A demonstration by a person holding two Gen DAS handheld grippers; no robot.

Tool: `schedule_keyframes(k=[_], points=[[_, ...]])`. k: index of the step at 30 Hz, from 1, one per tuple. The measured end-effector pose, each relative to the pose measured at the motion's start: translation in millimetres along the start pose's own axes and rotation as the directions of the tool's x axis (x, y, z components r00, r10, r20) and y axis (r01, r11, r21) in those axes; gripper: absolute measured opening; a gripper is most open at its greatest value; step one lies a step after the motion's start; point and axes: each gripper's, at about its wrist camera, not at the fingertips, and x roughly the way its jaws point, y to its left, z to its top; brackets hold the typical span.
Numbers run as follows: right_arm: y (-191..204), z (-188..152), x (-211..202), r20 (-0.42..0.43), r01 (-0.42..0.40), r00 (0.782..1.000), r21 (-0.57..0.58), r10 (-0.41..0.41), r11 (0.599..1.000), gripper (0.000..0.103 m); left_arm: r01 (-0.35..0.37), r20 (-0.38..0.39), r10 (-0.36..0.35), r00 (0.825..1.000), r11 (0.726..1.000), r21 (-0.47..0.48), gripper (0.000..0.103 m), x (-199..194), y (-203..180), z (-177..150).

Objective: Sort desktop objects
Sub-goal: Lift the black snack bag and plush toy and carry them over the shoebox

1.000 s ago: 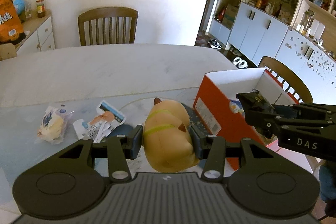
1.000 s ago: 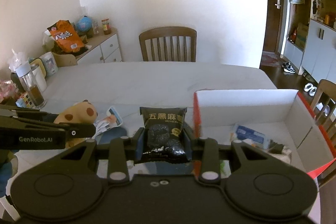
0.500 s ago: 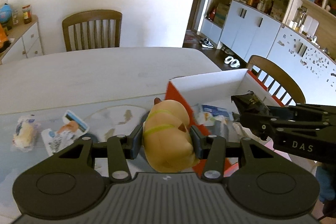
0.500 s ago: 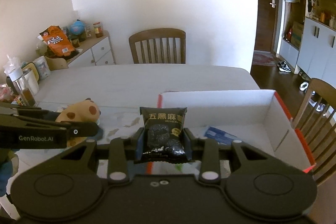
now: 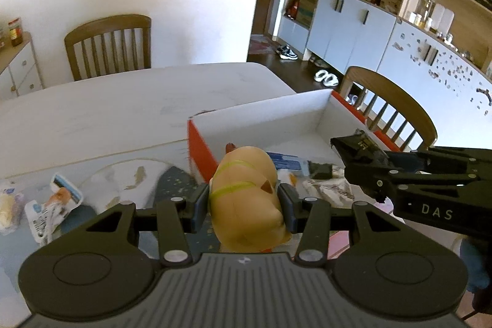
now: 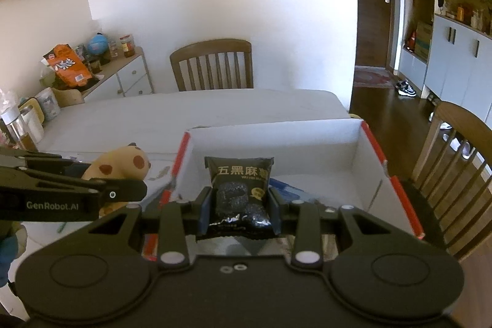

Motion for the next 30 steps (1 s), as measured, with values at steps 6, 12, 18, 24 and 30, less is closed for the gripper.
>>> schedule_keyframes(k=[6, 12, 18, 24, 30], points=[[-22.3, -1.0, 0.5, -0.007, 0.017, 1.000, 0.008, -0.017, 1.000, 0.036, 0.015, -0.021, -0.014, 1.000, 0.999, 0.029, 0.047, 17.7, -18.0, 5.1], [-39.8, -1.2, 6.9, -0.020, 0.035, 0.999, 0.008, -0.035, 0.999, 0.036, 0.023, -0.046, -0.020, 0.999, 0.999, 0.048, 0.047, 35.8, -29.7, 9.6], [-53.8, -2.1, 15.0, -0.039, 0.053, 0.998, 0.008, -0.052, 0.999, 0.036, 0.027, -0.064, -0.023, 0.998, 0.998, 0.063, 0.047, 53.3, -37.7, 15.0], [-65.9, 0.8, 29.6, -0.060, 0.067, 0.996, -0.019, -0.068, 0.998, 0.036, 0.027, -0.080, -0.021, 0.997, 0.996, 0.083, 0.047, 71.4, -42.8, 23.0], [-72.8, 5.7, 49.8, -0.088, 0.062, 0.994, -0.057, -0.067, 0.996, 0.036, 0.015, -0.105, -0.003, 0.994, 0.994, 0.112, 0.047, 92.7, -41.3, 30.6]])
